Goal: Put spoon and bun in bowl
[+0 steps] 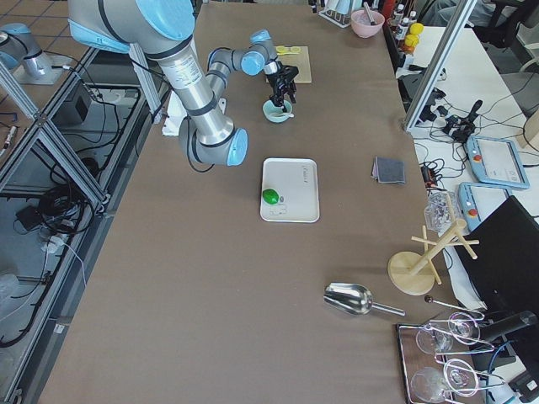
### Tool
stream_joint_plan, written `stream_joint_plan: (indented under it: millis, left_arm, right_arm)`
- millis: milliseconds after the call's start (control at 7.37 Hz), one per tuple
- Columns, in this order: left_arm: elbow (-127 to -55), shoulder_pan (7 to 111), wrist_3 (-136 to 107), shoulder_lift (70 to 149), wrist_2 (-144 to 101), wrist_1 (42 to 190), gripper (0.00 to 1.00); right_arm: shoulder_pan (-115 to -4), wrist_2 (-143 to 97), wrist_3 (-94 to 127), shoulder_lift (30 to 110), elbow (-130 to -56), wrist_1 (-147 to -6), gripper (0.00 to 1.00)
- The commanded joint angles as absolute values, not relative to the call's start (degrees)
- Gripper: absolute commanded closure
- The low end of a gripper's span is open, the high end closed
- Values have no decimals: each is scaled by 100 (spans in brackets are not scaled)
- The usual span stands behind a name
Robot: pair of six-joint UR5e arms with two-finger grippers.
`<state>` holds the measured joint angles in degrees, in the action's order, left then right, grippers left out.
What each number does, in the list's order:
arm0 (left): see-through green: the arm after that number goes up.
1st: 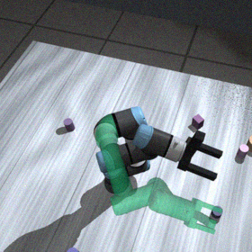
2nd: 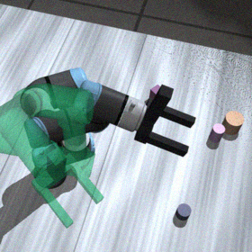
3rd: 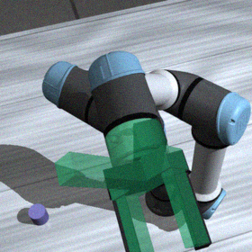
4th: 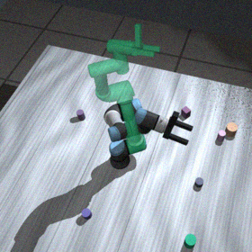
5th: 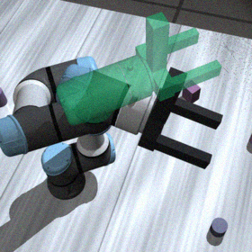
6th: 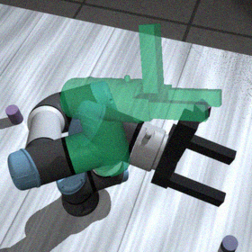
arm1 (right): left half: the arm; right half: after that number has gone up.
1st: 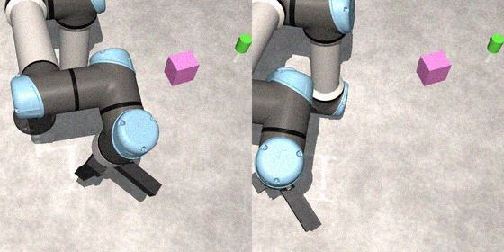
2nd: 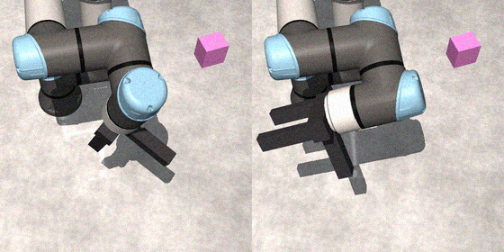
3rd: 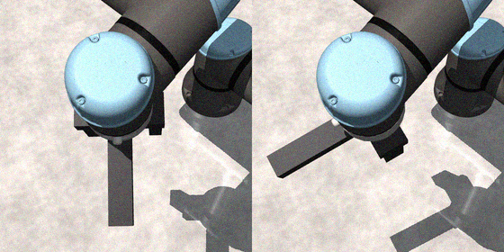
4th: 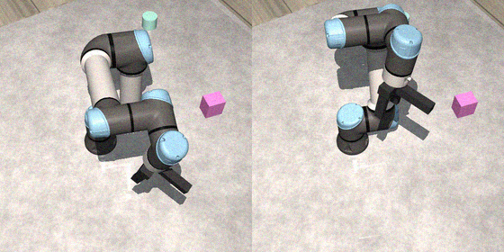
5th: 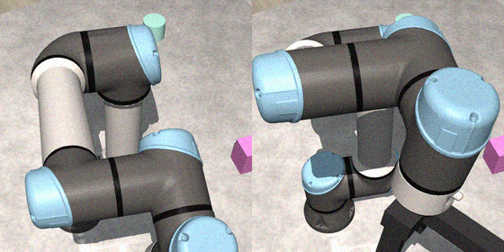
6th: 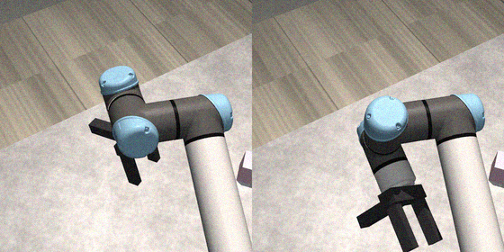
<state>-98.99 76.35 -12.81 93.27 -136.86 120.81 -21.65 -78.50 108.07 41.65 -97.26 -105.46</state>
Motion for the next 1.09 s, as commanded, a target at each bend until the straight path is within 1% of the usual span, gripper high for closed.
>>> stream_joint_plan:
  millis: [0,136,271,543,679,950]
  left_arm:
    - [-10036,7429,-2375,9343,-13667,12163,2]
    - [-10115,7174,-2843,9343,-13658,12208,2]
    - [-10308,6876,-3300,9343,-13371,12217,2]
    - [-10678,5763,-4381,9456,-12433,12217,2]
    - [-10687,5322,-4664,9509,-11975,12217,2]
    - [-10670,4592,-5042,9650,-11393,12217,2]
  right_arm:
    - [-3203,-9064,9298,4567,-10298,-10539,0]
    - [-3704,-9558,8342,5031,-10684,-10521,0]
    - [-4318,-10180,7297,5541,-10896,-10373,0]
    - [-5409,-11534,5502,6718,-10899,-9261,0]
    - [-5736,-11836,4719,7167,-10907,-9107,0]
    - [-6369,-12276,3357,7670,-10872,-9114,0]
